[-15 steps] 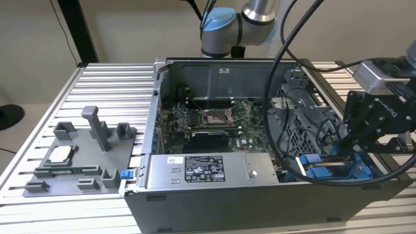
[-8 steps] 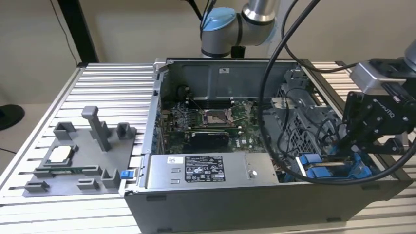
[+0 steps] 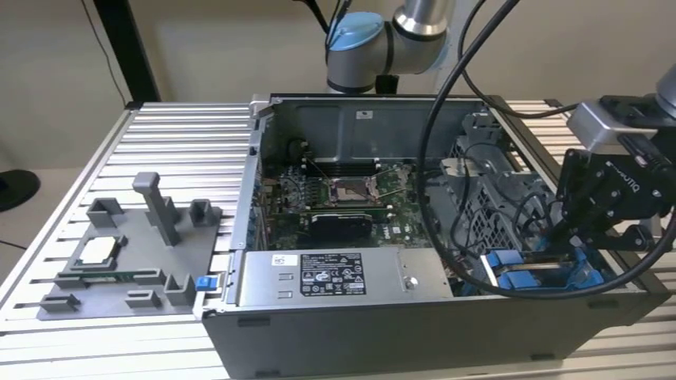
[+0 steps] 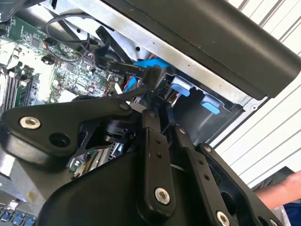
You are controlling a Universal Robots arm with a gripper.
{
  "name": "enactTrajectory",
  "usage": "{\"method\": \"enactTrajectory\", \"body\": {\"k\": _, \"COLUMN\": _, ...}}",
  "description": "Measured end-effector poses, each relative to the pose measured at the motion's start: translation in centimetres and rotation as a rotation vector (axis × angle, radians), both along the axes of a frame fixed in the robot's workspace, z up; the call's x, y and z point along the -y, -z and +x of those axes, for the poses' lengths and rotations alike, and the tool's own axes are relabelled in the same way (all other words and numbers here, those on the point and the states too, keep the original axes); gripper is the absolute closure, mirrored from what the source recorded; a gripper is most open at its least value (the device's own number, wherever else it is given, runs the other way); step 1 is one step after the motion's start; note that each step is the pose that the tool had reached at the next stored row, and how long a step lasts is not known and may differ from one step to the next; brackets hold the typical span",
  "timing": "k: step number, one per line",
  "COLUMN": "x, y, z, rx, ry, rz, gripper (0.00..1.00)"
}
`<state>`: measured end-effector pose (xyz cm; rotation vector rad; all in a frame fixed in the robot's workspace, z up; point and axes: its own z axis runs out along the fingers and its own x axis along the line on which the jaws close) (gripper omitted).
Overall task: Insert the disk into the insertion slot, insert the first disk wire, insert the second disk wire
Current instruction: 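Insert the first disk wire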
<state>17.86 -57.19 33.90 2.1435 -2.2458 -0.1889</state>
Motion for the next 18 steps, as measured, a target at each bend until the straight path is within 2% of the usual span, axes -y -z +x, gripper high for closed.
{"method": "enactTrajectory", "body": {"k": 10, "x": 0.0, "y": 0.44, "z": 0.0, "rx": 0.0006, "ry": 0.0, "rz": 0.0001, "gripper": 1.0}}
{"method": "enactTrajectory", "body": {"k": 18, "x": 0.0, "y": 1.44, "z": 0.0, "rx": 0.0006, "ry": 0.0, "rz": 0.0004, "gripper": 1.0}}
